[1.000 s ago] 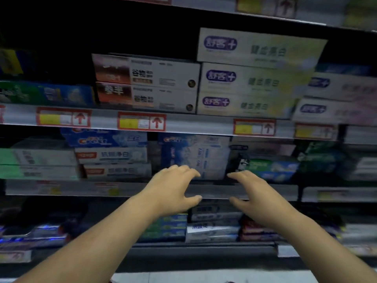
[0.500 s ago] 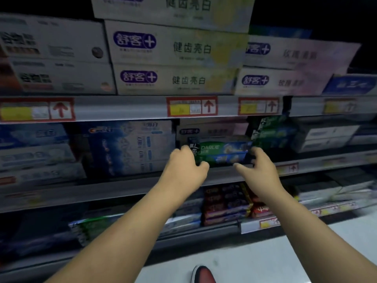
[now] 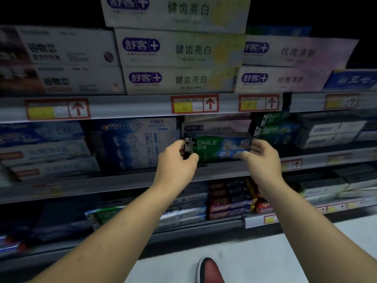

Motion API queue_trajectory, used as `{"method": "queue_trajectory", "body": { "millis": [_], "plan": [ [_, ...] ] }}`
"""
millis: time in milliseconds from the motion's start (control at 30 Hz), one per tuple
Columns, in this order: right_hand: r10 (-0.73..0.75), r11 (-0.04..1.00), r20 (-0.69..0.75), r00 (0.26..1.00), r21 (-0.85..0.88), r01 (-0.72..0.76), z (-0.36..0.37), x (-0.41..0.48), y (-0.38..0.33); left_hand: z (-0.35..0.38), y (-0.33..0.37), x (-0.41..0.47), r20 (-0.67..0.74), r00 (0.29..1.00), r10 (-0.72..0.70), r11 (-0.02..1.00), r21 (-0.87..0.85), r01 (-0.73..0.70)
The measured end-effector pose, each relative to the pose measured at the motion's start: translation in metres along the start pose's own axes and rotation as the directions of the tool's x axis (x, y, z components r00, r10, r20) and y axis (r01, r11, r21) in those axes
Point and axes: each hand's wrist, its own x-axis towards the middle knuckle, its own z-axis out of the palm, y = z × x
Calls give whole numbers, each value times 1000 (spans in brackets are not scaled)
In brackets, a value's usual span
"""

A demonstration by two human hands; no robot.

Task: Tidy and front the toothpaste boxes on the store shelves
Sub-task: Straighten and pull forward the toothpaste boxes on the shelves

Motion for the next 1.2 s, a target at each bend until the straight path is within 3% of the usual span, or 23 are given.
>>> {"method": "queue_trajectory", "body": {
  "millis": [133, 300, 633, 833, 1200],
  "plan": [
    [-46, 999, 41, 998, -25, 47, 3, -34, -26, -43, 3, -33, -38, 999, -9, 999, -49, 8],
    [-118, 991, 104, 988, -56, 125, -10, -82, -67, -100, 30, -66, -87, 995, 47, 998, 32, -45],
    [-379, 922, 4, 925, -85, 378, -87, -152, -191, -171, 131, -124, -161, 950, 269, 962, 94, -257],
    [-457, 885, 5, 889, -99, 456, -120, -188, -239, -201, 177, -153, -235, 917, 321, 947, 62, -316],
    [-598, 791, 23, 801, -141, 595, -104, -233, -270, -250, 176, -196, -345, 874, 341, 938, 59, -342]
  ]
}}
